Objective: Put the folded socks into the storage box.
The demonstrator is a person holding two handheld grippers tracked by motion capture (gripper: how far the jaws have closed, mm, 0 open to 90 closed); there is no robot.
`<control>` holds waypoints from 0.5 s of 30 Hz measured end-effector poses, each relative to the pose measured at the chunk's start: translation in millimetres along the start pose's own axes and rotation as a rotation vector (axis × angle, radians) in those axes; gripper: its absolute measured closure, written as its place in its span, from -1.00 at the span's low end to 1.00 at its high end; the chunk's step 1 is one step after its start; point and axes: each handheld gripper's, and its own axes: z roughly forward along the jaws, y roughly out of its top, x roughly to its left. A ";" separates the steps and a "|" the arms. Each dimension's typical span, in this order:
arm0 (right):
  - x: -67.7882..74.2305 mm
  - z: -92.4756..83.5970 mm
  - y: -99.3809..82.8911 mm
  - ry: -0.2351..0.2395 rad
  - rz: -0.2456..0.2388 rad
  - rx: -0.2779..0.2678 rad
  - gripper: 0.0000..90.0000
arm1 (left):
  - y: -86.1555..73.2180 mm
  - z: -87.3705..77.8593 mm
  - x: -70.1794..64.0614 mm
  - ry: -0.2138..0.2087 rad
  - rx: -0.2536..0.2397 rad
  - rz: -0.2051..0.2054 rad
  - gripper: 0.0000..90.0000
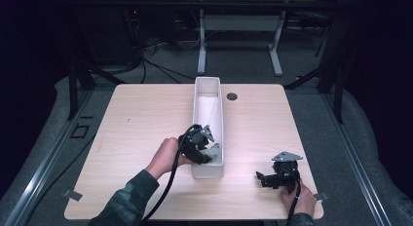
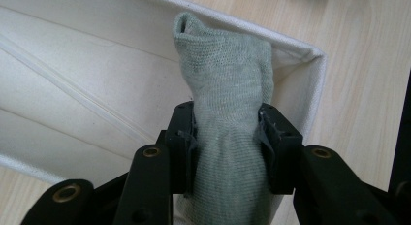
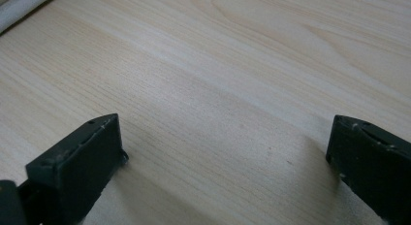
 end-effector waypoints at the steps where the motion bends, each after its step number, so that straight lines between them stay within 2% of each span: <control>1: 0.0 0.0 0.0 0.000 0.000 0.000 -1.00 | -0.3 0.5 0.6 -0.003 0.000 -0.002 0.38; 15: 0.0 0.0 0.0 0.000 0.000 -0.001 -1.00 | -0.4 6.4 3.8 -0.014 0.031 -0.031 0.25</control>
